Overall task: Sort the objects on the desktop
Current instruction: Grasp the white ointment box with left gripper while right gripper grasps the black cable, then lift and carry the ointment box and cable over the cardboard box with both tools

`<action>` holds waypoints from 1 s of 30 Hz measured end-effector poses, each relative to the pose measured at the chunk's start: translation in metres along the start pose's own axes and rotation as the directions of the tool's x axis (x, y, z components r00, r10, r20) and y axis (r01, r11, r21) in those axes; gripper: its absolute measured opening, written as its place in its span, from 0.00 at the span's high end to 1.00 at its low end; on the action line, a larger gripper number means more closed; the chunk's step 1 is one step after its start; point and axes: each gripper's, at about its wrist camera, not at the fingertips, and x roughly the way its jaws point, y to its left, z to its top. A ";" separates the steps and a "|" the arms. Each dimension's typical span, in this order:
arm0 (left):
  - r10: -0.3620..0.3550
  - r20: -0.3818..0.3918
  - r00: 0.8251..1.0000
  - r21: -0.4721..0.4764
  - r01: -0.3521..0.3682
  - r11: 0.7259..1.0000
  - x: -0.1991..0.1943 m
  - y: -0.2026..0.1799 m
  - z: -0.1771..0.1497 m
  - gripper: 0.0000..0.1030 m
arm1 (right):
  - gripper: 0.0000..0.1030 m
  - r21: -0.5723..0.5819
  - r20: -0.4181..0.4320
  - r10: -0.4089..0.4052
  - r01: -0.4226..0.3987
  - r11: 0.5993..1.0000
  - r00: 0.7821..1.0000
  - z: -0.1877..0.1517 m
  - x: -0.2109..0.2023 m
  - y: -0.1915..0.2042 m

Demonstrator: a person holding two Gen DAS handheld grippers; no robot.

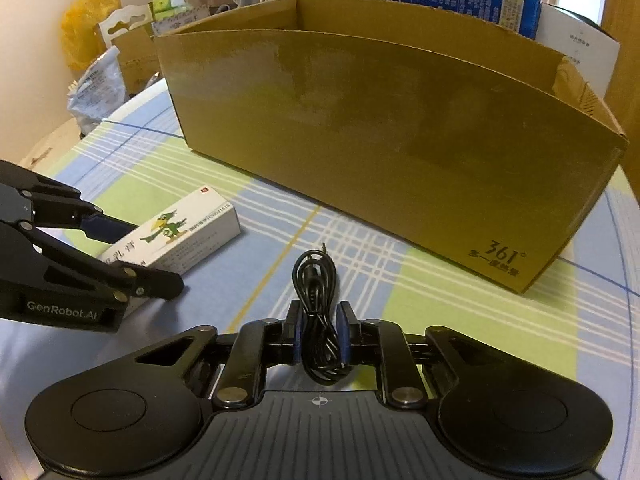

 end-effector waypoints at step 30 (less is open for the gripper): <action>-0.010 0.057 0.998 0.035 0.008 0.999 -0.045 -0.041 -0.068 0.60 | 0.87 0.070 0.073 -0.096 0.091 0.993 0.993 -0.072 -0.058 0.022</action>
